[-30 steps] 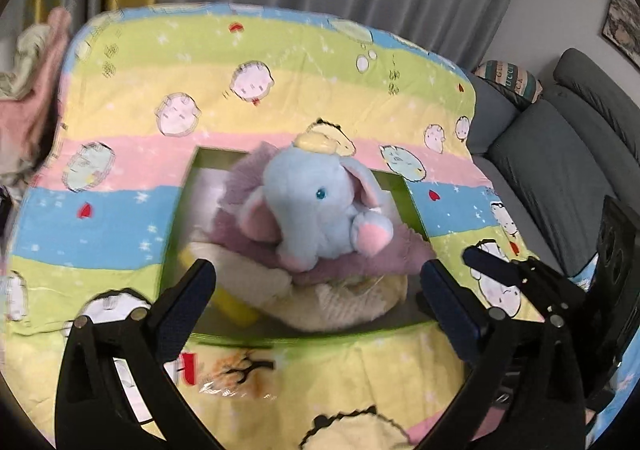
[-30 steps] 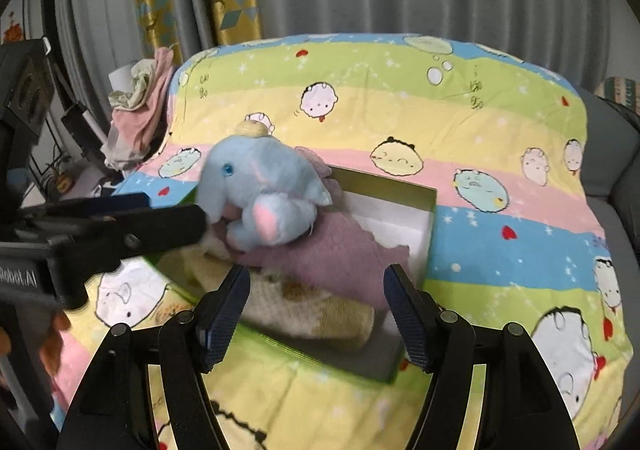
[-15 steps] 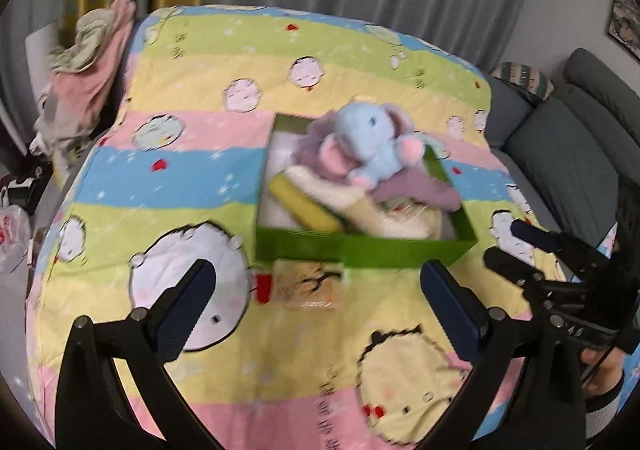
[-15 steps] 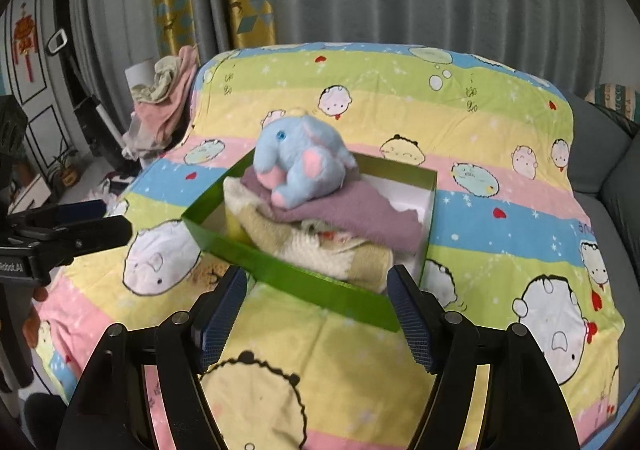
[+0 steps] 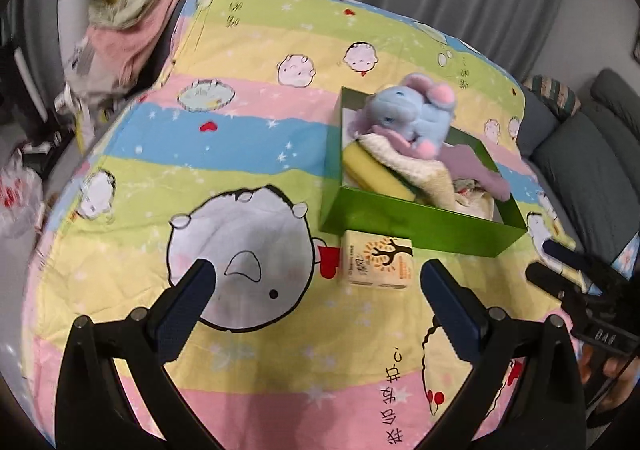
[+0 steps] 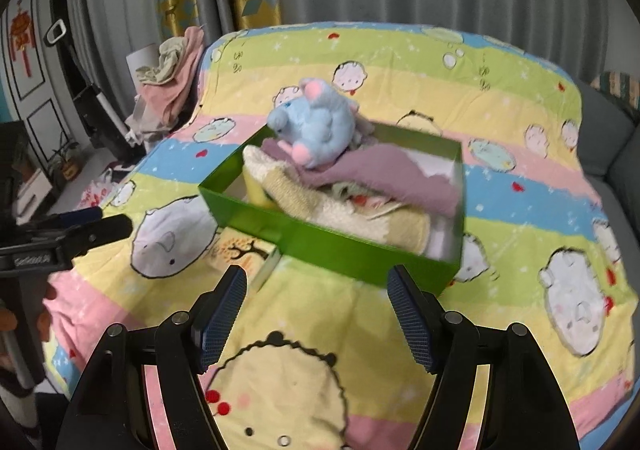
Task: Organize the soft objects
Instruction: 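Move both grippers toward the tan tree-print tissue pack beside the box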
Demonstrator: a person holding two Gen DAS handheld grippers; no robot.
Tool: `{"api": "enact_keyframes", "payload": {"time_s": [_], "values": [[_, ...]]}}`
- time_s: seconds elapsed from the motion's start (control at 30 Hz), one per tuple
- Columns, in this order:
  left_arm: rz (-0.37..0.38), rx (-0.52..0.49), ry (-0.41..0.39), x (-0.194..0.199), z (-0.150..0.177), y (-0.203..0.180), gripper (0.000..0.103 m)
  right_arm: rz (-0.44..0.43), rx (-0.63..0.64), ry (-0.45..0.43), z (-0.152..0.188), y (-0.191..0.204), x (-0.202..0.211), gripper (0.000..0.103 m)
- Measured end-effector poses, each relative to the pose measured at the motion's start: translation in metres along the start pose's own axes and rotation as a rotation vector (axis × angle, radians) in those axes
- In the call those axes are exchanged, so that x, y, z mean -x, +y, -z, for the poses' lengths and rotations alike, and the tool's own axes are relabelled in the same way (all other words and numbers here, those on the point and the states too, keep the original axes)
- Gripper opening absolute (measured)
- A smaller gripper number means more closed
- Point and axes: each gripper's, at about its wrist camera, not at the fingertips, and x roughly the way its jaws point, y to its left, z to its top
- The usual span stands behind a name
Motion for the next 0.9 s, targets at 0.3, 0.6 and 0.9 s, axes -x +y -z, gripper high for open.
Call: {"api": "enact_keyframes", "payload": {"time_s": [0.3,0.6,0.9], "values": [[0.119,0.062,0.014,-0.032,0.000,0.020,0.102,-0.104,-0.041,0.070,0.022,0.015,-0.049,0.073],[0.126,-0.027,0.120,-0.085,0.005,-0.010,0.102,-0.116,-0.015,0.131,0.027,0.030,-0.095,0.074],[0.155,-0.006,0.141,-0.112,0.011,-0.021,0.102,-0.150,0.034,0.144,0.018,0.045,-0.129,0.074]]}}
